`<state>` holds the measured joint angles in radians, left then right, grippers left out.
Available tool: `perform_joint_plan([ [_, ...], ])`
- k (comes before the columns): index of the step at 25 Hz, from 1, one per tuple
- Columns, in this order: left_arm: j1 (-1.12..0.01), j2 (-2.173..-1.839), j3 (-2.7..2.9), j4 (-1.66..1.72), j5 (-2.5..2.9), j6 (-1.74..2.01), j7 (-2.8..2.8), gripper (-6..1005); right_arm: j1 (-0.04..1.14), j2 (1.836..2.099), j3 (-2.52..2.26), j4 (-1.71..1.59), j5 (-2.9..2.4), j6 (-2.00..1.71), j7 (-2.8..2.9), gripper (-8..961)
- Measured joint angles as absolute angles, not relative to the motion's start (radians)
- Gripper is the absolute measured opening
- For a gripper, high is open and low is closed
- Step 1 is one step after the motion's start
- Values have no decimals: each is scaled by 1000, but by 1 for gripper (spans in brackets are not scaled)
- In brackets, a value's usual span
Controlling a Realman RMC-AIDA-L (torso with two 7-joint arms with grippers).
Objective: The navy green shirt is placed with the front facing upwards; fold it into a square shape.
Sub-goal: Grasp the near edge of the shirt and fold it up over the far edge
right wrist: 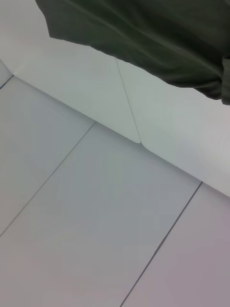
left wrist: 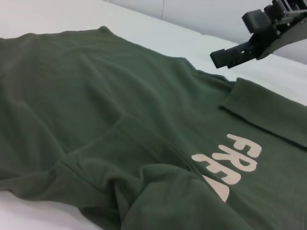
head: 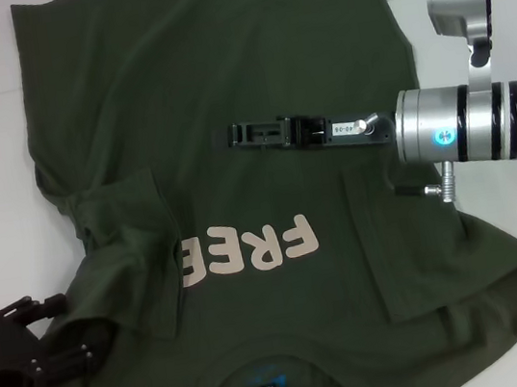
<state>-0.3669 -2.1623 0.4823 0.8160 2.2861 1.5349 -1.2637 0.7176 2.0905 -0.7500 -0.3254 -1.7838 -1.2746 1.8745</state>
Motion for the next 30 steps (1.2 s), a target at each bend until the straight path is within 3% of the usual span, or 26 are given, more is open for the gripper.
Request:
perform_joint_plan([
  [10, -371, -2163, 495, 814, 2291, 1541, -1278, 713, 711, 2089, -753, -330, -1784, -1275, 1874, 885],
  [20, -379, -2163, 517, 814, 2298, 1649, -1281, 261, 710, 2089, -759, -330, -1784, -1275, 1871, 875],
  [23, -379, -2163, 539, 808, 2322, 1641, -1295, 37, 710, 2089, -758, -330, -1784, -1275, 1870, 876],
  [30, -392, -2163, 569, 794, 2356, 1632, -1323, -4, 709, 2089, -752, -330, -1784, -1275, 1867, 876],
])
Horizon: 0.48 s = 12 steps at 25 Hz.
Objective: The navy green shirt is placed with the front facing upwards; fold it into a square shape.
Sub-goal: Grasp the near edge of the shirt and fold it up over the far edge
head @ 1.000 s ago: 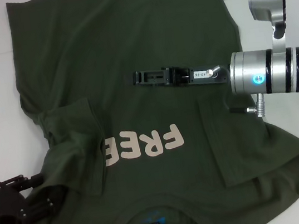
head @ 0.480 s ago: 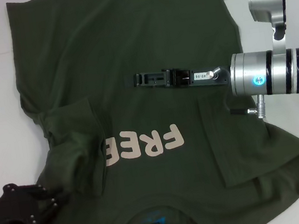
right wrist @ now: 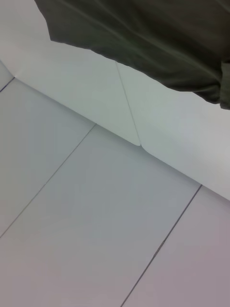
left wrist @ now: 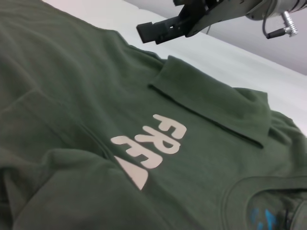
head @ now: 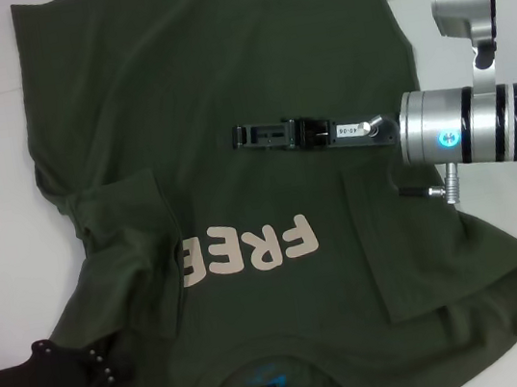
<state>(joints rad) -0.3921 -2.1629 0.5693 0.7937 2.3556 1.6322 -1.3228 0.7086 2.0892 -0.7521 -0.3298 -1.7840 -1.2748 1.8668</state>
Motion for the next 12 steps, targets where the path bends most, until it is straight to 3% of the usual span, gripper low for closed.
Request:
perform_joint_plan([
  [12, -396, -2157, 527, 856, 2267, 1694, -1327, 1, 707, 2089, -752, -330, -1784, -1275, 1864, 876],
])
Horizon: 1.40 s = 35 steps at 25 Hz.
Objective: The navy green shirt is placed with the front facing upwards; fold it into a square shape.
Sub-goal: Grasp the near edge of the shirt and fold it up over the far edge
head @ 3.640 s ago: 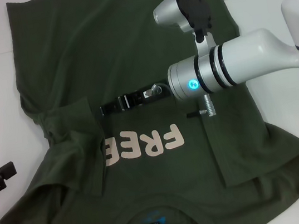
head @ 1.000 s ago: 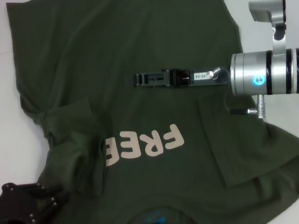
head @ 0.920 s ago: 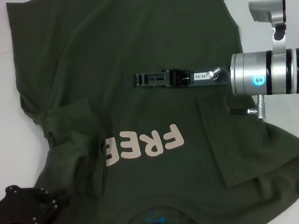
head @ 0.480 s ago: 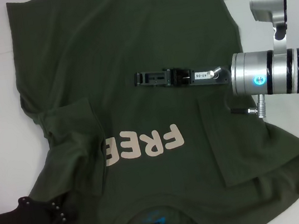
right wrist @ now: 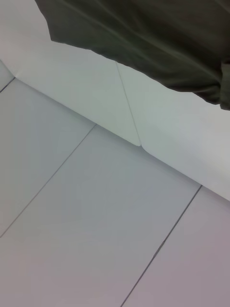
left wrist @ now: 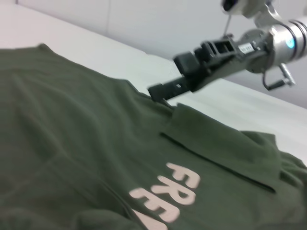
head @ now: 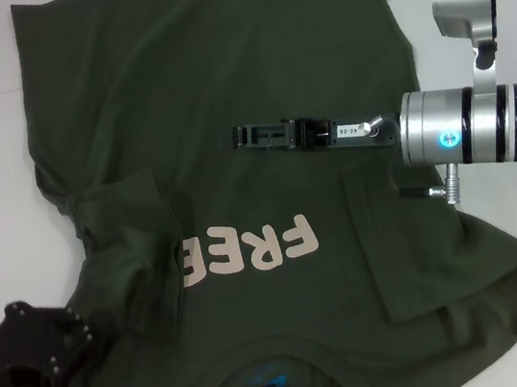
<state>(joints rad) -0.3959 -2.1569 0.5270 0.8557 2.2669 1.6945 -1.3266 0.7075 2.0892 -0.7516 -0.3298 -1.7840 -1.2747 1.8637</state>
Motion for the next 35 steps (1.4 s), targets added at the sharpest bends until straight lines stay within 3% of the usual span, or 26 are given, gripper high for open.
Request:
perform_joint_plan([
  [35, -473, -2164, 695, 703, 2253, 1412, -1362, 31, 698, 2089, -750, -331, -1784, -1276, 1858, 875],
])
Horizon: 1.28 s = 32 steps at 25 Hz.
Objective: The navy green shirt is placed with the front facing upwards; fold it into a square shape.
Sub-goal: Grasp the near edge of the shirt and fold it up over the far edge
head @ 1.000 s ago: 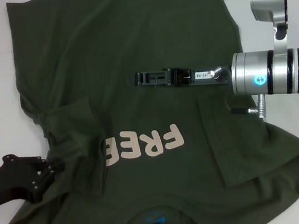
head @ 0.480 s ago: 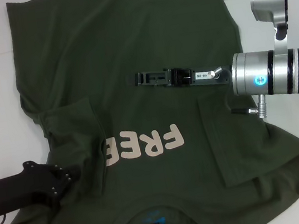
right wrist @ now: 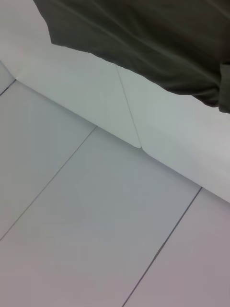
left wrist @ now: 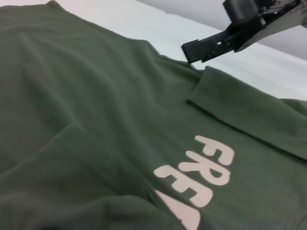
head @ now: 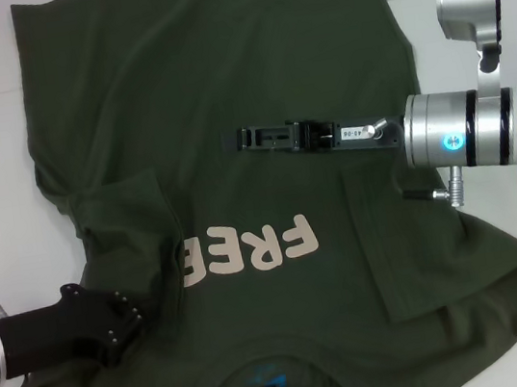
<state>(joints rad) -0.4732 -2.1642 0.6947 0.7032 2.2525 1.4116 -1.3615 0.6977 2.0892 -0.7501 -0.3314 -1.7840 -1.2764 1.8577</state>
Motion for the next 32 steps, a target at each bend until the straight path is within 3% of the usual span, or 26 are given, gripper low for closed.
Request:
perform_joint_plan([
  [17, -505, -2167, 691, 785, 2130, 1532, -1421, 57, 691, 2088, -750, -332, -1765, -1284, 1851, 876],
  [32, -548, -2171, 853, 772, 2088, 1368, -1528, 618, 684, 2088, -750, -347, -1756, -1290, 1855, 875],
])
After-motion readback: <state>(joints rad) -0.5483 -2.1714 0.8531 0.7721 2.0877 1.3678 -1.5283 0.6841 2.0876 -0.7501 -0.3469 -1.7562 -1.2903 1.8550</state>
